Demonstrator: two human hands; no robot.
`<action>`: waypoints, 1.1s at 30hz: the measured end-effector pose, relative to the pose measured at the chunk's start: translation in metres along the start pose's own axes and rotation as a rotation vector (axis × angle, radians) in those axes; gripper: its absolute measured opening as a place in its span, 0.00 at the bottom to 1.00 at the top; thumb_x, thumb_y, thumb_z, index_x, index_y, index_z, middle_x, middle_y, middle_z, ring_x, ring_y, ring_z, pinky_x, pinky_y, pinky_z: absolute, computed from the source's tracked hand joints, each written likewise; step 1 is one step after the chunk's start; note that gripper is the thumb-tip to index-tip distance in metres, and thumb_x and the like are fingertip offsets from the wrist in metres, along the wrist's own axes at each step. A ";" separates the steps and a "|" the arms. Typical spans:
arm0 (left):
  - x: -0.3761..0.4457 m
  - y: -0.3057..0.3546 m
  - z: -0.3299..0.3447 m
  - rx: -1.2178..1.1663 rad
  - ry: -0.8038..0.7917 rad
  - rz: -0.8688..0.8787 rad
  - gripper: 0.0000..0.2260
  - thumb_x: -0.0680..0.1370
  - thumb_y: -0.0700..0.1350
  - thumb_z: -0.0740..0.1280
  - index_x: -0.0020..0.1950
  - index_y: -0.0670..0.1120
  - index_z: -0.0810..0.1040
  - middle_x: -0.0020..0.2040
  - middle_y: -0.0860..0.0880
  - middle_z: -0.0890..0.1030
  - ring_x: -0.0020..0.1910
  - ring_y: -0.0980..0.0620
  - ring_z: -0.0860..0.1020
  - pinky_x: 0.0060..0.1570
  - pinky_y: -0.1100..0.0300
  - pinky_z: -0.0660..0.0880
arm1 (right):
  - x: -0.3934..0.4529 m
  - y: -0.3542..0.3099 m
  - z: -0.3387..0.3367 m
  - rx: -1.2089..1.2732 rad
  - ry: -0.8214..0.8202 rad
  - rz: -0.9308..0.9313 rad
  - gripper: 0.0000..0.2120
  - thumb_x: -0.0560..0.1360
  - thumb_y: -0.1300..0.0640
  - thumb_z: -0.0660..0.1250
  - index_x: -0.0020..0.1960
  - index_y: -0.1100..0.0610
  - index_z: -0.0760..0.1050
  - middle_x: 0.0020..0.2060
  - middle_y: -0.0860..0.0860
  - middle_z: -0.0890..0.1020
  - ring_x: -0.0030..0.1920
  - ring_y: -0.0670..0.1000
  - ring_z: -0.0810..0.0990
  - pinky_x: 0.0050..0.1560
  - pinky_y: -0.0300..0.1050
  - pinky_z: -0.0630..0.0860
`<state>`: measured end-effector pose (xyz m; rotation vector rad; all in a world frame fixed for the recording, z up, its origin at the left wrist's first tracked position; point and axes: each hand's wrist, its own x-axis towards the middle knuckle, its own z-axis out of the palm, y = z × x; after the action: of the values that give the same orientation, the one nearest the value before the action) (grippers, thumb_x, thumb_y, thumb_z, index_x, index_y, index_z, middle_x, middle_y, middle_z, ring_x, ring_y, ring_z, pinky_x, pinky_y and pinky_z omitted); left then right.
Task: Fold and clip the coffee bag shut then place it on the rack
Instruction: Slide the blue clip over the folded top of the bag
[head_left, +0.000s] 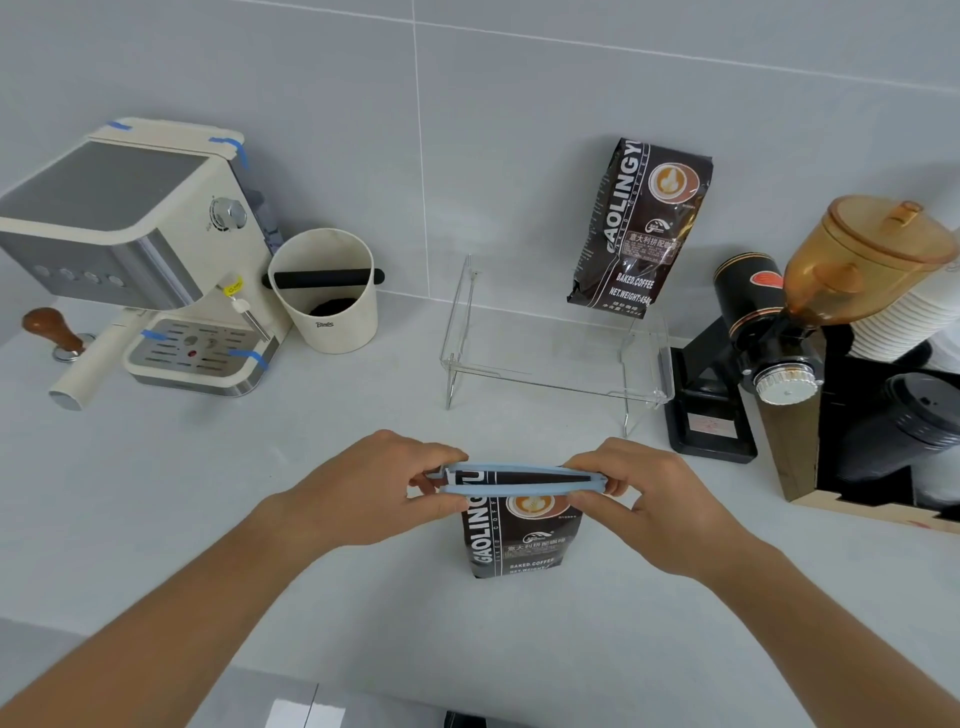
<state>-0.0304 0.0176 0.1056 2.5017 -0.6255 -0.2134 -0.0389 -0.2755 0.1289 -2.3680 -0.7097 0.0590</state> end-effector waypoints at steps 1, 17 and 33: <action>0.000 0.000 -0.002 0.033 -0.014 -0.003 0.18 0.74 0.63 0.65 0.60 0.56 0.78 0.45 0.57 0.83 0.43 0.61 0.79 0.36 0.71 0.72 | 0.000 0.000 0.001 -0.001 -0.005 0.002 0.11 0.73 0.57 0.74 0.55 0.54 0.81 0.38 0.34 0.74 0.40 0.40 0.74 0.33 0.23 0.68; 0.003 0.010 -0.007 0.283 -0.108 0.127 0.16 0.80 0.58 0.59 0.43 0.47 0.73 0.36 0.54 0.70 0.36 0.52 0.68 0.35 0.60 0.63 | -0.006 0.004 0.007 0.019 0.069 0.006 0.09 0.72 0.60 0.74 0.51 0.56 0.82 0.36 0.36 0.76 0.40 0.38 0.74 0.35 0.22 0.67; -0.001 0.006 0.001 0.159 0.014 0.039 0.15 0.78 0.58 0.62 0.42 0.47 0.75 0.31 0.55 0.70 0.30 0.57 0.67 0.29 0.62 0.65 | -0.012 0.006 0.020 0.053 0.179 0.038 0.09 0.70 0.63 0.76 0.50 0.57 0.82 0.34 0.47 0.80 0.38 0.49 0.74 0.32 0.24 0.67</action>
<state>-0.0338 0.0127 0.1084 2.6379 -0.7102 -0.1353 -0.0506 -0.2743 0.1079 -2.3018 -0.5702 -0.1153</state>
